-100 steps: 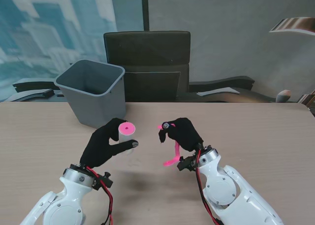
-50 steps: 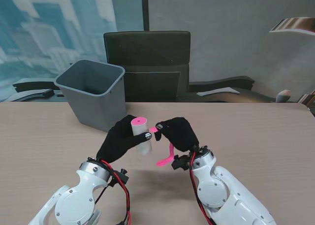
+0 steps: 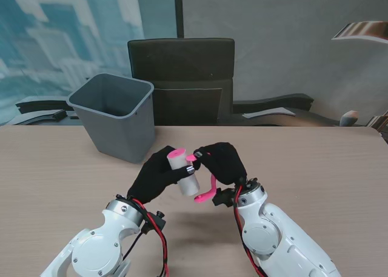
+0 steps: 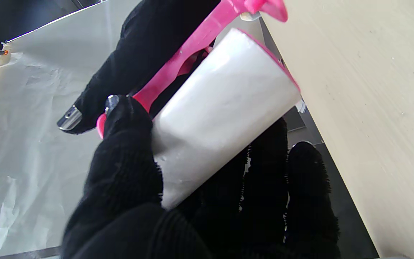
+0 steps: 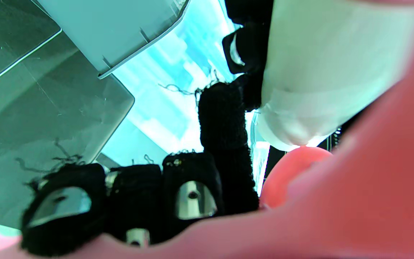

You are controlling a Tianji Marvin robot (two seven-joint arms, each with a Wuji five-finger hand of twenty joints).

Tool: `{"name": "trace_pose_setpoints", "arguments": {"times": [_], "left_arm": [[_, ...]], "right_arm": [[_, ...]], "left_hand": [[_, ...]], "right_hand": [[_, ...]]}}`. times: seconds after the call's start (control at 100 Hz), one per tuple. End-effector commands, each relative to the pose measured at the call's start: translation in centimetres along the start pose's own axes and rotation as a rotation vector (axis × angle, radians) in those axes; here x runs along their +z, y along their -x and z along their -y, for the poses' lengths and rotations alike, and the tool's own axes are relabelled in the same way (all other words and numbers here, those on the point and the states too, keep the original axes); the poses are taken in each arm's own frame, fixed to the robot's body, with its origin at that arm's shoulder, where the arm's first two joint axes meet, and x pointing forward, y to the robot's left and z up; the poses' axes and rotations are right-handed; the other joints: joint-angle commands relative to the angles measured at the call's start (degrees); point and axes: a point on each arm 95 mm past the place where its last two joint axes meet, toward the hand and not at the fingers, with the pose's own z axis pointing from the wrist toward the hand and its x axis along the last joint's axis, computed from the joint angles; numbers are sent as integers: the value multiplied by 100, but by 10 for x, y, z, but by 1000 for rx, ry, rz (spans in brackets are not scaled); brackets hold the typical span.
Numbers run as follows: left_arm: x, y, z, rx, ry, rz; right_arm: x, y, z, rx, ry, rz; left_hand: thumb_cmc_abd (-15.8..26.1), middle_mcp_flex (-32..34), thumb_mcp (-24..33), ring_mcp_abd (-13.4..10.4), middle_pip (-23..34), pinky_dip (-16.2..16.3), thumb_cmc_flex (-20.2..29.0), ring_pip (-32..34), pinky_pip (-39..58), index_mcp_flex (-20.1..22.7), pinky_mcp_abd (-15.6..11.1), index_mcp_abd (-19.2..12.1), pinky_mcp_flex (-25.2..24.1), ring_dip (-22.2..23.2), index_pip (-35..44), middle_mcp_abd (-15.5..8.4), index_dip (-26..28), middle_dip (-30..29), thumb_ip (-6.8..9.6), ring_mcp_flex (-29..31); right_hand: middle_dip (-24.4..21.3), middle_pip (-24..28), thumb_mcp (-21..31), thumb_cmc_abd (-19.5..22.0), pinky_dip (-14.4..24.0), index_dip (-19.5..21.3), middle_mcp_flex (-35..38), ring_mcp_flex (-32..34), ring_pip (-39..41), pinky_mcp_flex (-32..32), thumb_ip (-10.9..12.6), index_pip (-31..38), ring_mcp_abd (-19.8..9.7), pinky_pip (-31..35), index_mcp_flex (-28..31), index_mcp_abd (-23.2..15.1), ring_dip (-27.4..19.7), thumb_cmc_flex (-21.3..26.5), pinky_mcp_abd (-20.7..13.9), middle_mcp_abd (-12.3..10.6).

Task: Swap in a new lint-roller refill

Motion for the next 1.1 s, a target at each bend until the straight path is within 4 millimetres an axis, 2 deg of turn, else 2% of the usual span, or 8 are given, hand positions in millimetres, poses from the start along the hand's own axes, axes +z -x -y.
{"name": "trace_pose_setpoints", "arguments": {"times": [0.0, 0.32, 0.68, 0.69, 0.7, 0.73, 0.95, 1.09], "left_arm": [[0, -2, -7, -19, 28, 4], [0, -3, -12, -58, 47, 34], [1, -5, -12, -90, 38, 49], [1, -5, -12, -92, 38, 50], [1, -6, -13, -94, 38, 51], [1, -6, -13, -101, 39, 54], [1, -6, -17, -133, 57, 70], [2, -4, -19, -138, 68, 83]], "right_arm": [[2, -5, 3, 2, -8, -7], [1, -6, 1, -19, -9, 6], [1, -6, 1, -23, -10, 3], [1, -6, 1, -24, -10, 2], [1, -6, 1, -24, -10, 2], [1, -6, 1, -25, -10, 2], [2, -7, 2, -22, -2, 1], [2, -7, 3, -17, 7, 1]], "left_hand": [[866, 183, 729, -141, 593, -98, 1211, 208, 226, 161, -236, -898, 7, 115, 917, -281, -5, 181, 453, 216], [854, 196, 725, -125, 603, -102, 1212, 226, 241, 169, -239, -841, 13, 110, 977, -259, -97, 159, 459, 227], [864, 188, 726, -117, 614, -107, 1214, 244, 255, 148, -239, -802, 14, 103, 1032, -254, -164, 133, 458, 226], [859, 193, 727, -115, 617, -107, 1219, 245, 255, 150, -241, -798, 13, 103, 1035, -245, -165, 133, 459, 226], [861, 191, 726, -116, 617, -107, 1217, 246, 255, 148, -242, -797, 13, 103, 1035, -244, -168, 132, 458, 226], [862, 199, 724, -114, 623, -107, 1214, 249, 258, 146, -242, -796, 14, 103, 1037, -243, -172, 132, 457, 227], [861, 199, 720, -115, 632, -107, 1215, 262, 270, 146, -243, -791, 20, 101, 1060, -247, -189, 124, 457, 239], [854, 204, 721, -116, 637, -109, 1218, 266, 272, 149, -241, -787, 21, 99, 1069, -246, -204, 119, 460, 241]], "right_hand": [[23, 314, 3, 51, 151, -36, 283, -11, 774, 241, 176, 61, -2305, 643, 115, 324, 83, 378, -650, 158], [45, 378, 64, -803, 140, -53, 281, -4, 741, 254, 265, 34, -2507, 665, 76, 375, 111, 555, -825, 27], [51, 398, 251, -1153, 133, -61, 280, -1, 723, 257, 321, 26, -2568, 675, 70, 337, 133, 508, -914, -21], [48, 400, 780, -1290, 121, -70, 280, 1, 717, 256, 292, 31, -2567, 682, 69, 337, 155, 196, -923, -19], [47, 400, 1047, -1357, 115, -75, 279, 2, 714, 256, 277, 33, -2567, 685, 69, 337, 166, 42, -927, -18], [46, 401, 1283, -1421, 110, -78, 279, 3, 709, 256, 256, 35, -2568, 687, 68, 337, 173, -96, -927, -20], [48, 400, 1378, -1518, 114, -80, 279, 3, 706, 256, 222, 25, -2581, 684, 54, 323, 156, -109, -918, -49], [54, 413, 1447, -1834, 110, -96, 280, 3, 704, 254, 223, -24, -2592, 667, -16, 306, 146, -50, -935, -86]]}}
